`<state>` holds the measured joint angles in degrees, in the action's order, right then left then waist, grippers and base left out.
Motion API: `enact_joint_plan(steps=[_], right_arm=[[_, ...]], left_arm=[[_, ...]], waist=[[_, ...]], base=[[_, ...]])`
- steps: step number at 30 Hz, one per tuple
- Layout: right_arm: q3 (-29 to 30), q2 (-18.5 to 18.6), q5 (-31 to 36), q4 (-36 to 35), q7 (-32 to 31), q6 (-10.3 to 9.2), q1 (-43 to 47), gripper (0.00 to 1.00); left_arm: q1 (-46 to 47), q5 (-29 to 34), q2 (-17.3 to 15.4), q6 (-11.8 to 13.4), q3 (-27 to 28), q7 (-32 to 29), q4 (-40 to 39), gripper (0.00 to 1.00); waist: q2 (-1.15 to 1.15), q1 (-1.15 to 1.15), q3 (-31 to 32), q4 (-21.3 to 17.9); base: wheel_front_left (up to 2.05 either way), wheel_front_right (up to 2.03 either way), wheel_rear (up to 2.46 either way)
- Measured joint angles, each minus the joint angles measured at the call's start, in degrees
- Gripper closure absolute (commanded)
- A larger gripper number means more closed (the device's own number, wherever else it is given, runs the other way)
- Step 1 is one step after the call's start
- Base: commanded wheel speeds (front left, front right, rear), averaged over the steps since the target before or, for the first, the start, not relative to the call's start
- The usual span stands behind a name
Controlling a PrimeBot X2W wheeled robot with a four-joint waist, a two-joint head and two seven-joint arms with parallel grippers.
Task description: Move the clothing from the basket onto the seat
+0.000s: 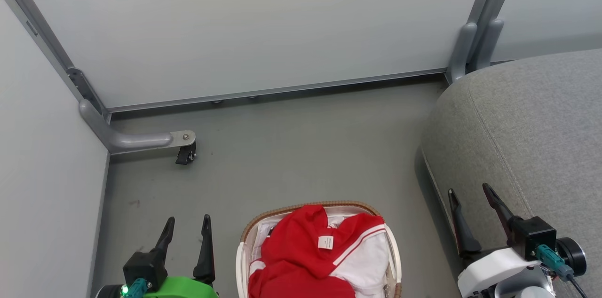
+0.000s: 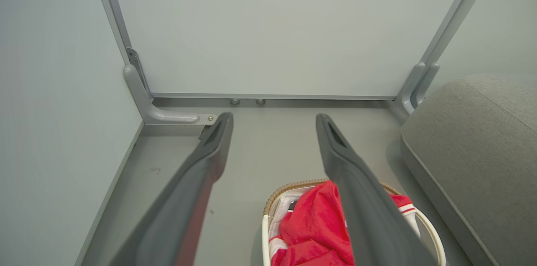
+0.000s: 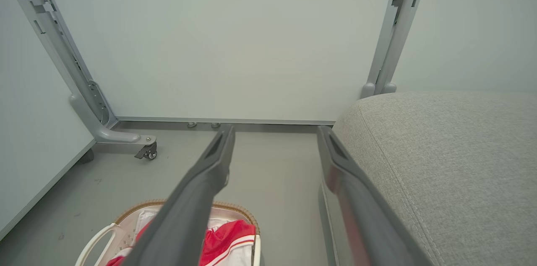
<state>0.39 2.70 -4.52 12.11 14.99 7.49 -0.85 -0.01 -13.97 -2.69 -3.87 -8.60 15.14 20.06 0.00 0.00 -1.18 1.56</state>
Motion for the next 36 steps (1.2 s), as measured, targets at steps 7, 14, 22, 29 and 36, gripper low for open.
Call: enact_joint_plan(steps=[7,14,22,29,36], right_arm=[[0.03,0.0,-0.02,-0.15,0.0,0.0,0.08,0.0],[-0.14,0.01,0.07,-0.69,0.0,0.0,-0.68,0.0],[-0.44,0.03,0.24,-1.76,0.01,0.0,-5.56,0.0],[-1.57,0.07,-0.42,-3.11,0.01,0.02,-11.41,0.0],[-3.0,0.1,-2.37,-4.17,0.01,0.02,-16.63,0.0]], left_arm=[[-0.03,0.0,0.0,-0.1,-0.31,0.0,-0.01,0.0],[1.46,1.27,-0.02,-0.53,-2.03,0.0,0.31,0.0],[10.44,3.79,-0.01,-1.18,-5.17,0.02,2.93,0.0],[21.26,6.71,0.01,-1.85,-9.55,0.03,11.65,0.0],[31.09,9.91,-0.08,-2.67,-12.77,0.03,21.59,0.0]], waist=[[0.0,0.0,-0.13,-0.1],[0.0,0.0,-1.98,-0.65],[0.0,0.0,-7.9,-2.04],[0.0,0.0,-15.85,-3.9],[0.0,-0.01,-24.95,-6.3]], base=[[0.0,0.0,0.0],[0.0,0.0,0.0],[0.0,0.0,0.0],[0.0,0.0,0.0],[0.0,0.0,0.0]])
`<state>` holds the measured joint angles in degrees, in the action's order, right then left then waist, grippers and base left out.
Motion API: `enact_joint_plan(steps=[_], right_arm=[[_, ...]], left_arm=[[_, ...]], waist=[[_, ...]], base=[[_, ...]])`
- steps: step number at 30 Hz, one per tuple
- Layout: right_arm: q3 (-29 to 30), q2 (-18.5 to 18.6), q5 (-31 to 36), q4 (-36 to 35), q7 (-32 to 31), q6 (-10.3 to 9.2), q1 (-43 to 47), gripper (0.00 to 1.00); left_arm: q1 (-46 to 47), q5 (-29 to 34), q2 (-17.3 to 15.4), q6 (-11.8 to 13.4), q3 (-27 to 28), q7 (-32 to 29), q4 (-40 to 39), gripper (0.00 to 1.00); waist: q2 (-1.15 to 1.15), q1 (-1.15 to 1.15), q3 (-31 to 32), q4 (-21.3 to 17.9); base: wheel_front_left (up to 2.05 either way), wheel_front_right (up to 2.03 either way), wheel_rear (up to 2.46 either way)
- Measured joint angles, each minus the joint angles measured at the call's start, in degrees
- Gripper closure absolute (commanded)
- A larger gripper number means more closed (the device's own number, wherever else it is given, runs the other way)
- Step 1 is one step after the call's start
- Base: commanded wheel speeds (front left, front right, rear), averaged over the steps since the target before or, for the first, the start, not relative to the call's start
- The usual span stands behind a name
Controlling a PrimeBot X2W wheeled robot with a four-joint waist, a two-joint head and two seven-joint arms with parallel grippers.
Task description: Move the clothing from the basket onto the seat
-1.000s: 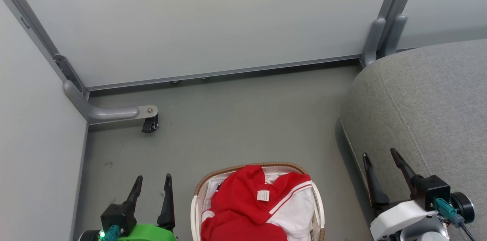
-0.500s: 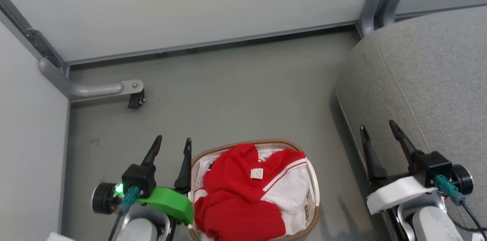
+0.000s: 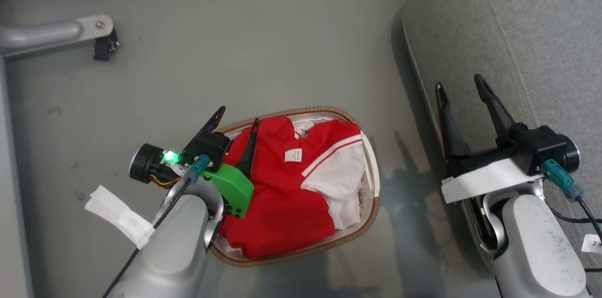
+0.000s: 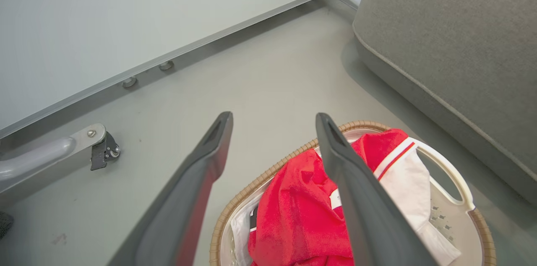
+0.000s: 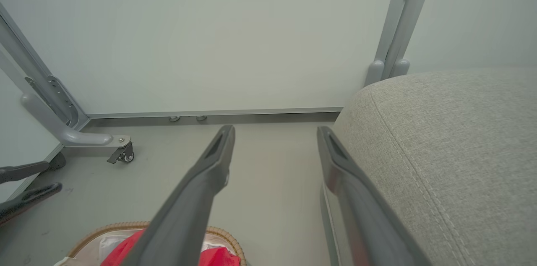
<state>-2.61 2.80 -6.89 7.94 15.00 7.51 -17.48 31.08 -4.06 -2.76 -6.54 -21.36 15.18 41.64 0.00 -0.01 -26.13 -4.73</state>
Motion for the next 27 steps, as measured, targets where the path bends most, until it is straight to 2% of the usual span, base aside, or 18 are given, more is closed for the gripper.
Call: enact_joint_plan(steps=[9,14,23,27], right_arm=[[-2.18,0.03,-3.34,-0.35,0.0,0.0,-3.74,0.0],[-3.71,0.04,-5.26,-0.74,0.0,0.0,-4.53,0.0],[-6.04,0.02,-7.83,-1.19,0.0,0.0,-5.0,0.0],[-6.62,0.02,-8.27,-1.2,0.0,0.0,-5.15,0.0]], left_arm=[[8.13,1.78,-1.38,-0.18,-2.0,-0.01,14.35,0.0],[12.02,2.08,-1.86,0.58,-2.29,0.0,20.26,0.0],[16.91,1.52,-3.63,3.3,-1.48,-0.01,27.33,0.0],[17.7,0.92,-3.78,3.54,-1.27,-1.16,29.21,0.0]], waist=[[0.0,0.0,-10.38,-4.27],[0.0,0.0,-14.29,-7.7],[0.0,0.0,-19.36,-12.81],[0.0,0.0,-20.74,-14.23]], base=[[0.0,0.0,0.0],[0.0,0.0,0.0],[0.0,0.0,0.0],[0.0,0.0,0.0]])
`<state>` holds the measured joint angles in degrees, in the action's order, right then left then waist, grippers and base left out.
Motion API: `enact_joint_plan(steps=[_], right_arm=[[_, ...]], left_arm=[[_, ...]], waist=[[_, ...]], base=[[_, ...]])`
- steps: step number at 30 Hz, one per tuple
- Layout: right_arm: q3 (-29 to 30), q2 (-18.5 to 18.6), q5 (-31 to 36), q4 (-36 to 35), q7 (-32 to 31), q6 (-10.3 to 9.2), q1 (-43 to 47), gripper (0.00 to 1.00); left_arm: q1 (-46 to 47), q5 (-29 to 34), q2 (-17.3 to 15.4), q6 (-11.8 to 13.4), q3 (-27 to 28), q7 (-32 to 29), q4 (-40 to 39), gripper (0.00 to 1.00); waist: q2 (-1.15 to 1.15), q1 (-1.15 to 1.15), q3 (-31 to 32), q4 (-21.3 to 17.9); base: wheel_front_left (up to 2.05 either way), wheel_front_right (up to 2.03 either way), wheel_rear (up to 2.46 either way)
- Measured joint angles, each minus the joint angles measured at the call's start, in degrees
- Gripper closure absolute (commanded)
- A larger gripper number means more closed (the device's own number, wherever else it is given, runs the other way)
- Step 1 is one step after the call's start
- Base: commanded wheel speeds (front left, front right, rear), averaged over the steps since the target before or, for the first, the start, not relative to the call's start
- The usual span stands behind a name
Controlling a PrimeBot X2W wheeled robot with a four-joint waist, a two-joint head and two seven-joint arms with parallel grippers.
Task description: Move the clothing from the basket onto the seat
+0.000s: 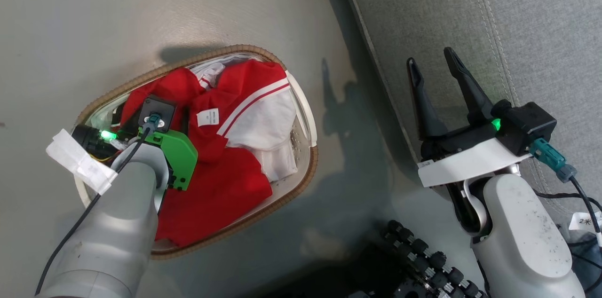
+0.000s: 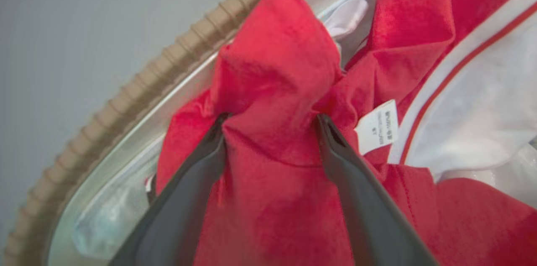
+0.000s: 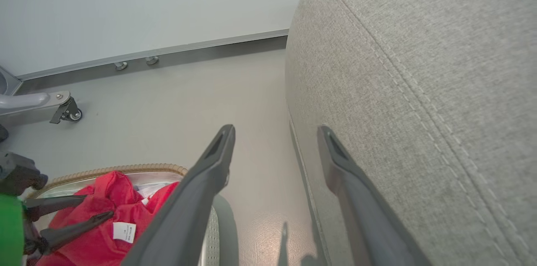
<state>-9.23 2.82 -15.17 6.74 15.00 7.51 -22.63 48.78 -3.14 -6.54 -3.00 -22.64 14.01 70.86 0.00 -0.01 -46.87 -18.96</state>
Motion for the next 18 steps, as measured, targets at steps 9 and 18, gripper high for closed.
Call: enact_joint_plan(steps=[9,18], right_arm=[[0.1,-0.01,-0.23,0.37,0.0,0.0,-0.13,0.0],[1.63,-0.03,1.58,1.59,0.0,0.0,0.41,0.0]], left_arm=[[-0.33,-1.48,1.4,-1.48,-0.49,-0.77,1.52,1.0],[-4.3,-3.83,2.94,-2.65,-1.33,0.76,-0.43,1.0]], waist=[[0.0,0.0,0.21,-0.34],[0.0,0.0,3.8,1.6]], base=[[0.0,0.0,0.0],[0.0,0.0,0.0]])
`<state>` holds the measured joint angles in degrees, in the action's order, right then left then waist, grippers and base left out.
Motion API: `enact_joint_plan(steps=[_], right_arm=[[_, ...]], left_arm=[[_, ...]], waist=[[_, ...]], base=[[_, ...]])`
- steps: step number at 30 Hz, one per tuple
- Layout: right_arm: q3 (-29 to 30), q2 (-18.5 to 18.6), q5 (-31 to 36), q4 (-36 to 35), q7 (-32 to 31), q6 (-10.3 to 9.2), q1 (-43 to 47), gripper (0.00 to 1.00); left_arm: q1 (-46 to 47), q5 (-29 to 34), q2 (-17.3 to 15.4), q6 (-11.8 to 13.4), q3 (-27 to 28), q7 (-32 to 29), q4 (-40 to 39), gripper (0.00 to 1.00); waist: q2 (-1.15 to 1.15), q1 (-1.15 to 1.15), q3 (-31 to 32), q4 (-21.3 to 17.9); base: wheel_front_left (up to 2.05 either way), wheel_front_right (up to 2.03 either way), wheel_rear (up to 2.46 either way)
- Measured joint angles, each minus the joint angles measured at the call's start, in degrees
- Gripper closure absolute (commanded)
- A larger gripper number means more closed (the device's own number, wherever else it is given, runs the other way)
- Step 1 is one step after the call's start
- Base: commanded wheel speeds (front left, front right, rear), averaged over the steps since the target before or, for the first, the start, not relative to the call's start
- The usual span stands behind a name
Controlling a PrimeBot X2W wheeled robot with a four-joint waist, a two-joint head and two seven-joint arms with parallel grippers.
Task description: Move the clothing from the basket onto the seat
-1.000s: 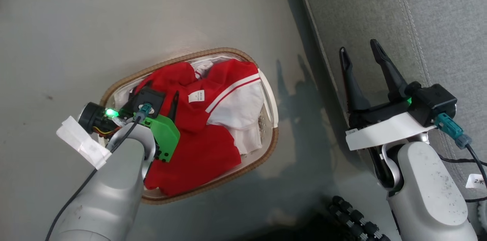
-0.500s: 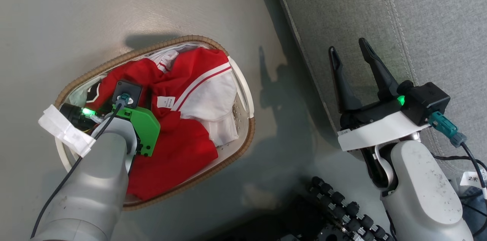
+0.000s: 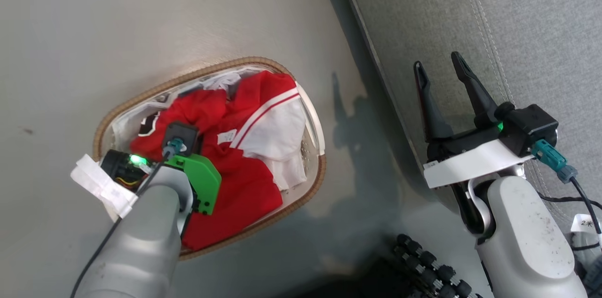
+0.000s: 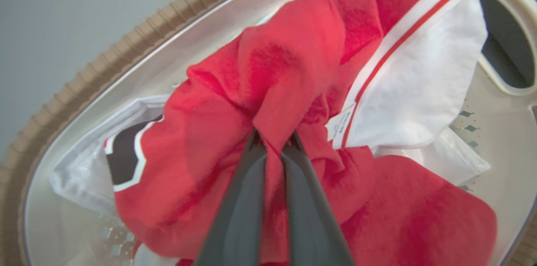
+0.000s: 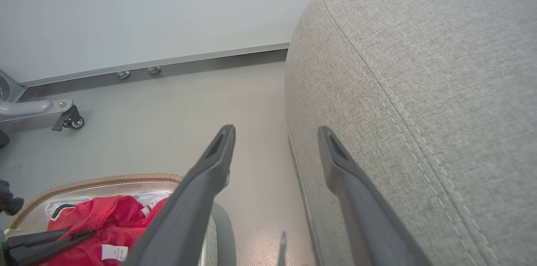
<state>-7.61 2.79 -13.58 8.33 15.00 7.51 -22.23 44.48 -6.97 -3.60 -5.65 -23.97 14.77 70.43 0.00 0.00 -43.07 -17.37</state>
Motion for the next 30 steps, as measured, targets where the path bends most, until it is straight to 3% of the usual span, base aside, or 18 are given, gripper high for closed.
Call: enact_joint_plan(steps=[15,24,30], right_arm=[[4.49,-0.03,6.06,2.93,0.0,0.0,5.91,0.0],[6.72,-0.02,8.08,4.05,0.0,0.0,11.16,0.0],[7.58,-0.02,8.55,4.74,0.0,0.0,14.75,0.0]], left_arm=[[-10.37,-1.38,0.59,-1.48,-5.0,0.35,-16.0,1.0],[-10.91,-2.22,0.36,-1.68,-10.61,0.34,-20.35,1.0],[-7.08,-5.69,-1.66,-1.72,-13.74,0.24,-23.45,1.0]], waist=[[0.0,0.0,12.03,5.89],[0.0,0.01,21.71,9.42],[0.0,0.01,28.45,11.53]], base=[[0.0,0.0,0.0],[0.0,0.0,0.0],[0.0,0.0,0.0]])
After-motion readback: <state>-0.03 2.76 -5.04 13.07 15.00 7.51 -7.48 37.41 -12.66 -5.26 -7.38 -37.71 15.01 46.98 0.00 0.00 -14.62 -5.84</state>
